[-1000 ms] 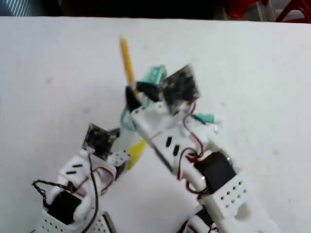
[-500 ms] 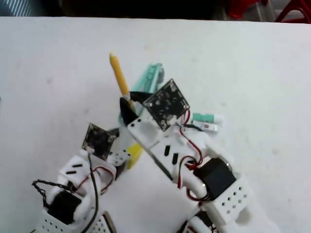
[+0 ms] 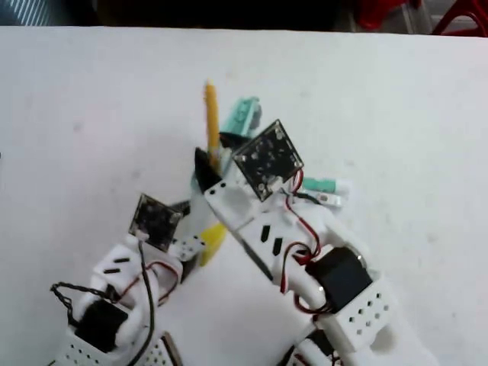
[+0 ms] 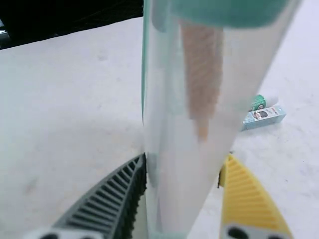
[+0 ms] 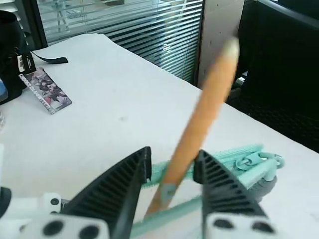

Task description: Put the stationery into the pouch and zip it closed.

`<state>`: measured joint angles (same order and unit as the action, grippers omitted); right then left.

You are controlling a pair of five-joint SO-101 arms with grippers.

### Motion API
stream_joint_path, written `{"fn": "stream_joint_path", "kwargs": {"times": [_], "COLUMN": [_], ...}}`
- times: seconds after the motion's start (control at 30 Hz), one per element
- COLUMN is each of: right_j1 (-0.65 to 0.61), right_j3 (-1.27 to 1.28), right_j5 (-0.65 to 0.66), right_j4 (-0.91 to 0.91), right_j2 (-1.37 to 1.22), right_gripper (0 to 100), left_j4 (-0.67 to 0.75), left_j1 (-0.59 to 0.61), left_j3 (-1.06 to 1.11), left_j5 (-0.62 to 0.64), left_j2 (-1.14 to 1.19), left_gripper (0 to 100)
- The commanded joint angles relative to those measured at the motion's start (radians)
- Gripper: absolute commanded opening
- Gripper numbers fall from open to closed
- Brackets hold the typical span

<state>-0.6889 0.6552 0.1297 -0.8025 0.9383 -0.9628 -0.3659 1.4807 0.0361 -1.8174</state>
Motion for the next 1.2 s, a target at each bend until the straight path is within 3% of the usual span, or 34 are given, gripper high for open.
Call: {"fn": "stream_joint_path", "kwargs": {"times": [0.0, 0.47, 0.63, 0.87, 1.17], "right_j1": [0.012, -0.033, -0.117, -0.096, -0.064], "right_j3": [0.005, 0.006, 0.015, 0.008, -0.313], "right_j5": [-0.011, -0.003, -0.002, -0.002, -0.002], "right_j4": [-0.019, -0.021, -0.022, -0.022, -0.170], "right_j2": [-0.005, -0.005, -0.010, -0.005, -0.005], "right_gripper": [20.1, 20.1, 20.1, 20.1, 20.1], "left_j4": [0.008, 0.008, 0.006, 0.002, 0.008], "left_j1": [0.004, 0.004, 0.004, 0.004, 0.071], "left_j3": [-0.055, -0.057, -0.072, -0.074, -0.078], "left_j5": [0.011, 0.014, 0.173, 0.175, 0.175], "left_j2": [-0.004, -0.004, -0.004, -0.004, -0.004], "left_gripper": [25, 25, 26, 28, 28]}}
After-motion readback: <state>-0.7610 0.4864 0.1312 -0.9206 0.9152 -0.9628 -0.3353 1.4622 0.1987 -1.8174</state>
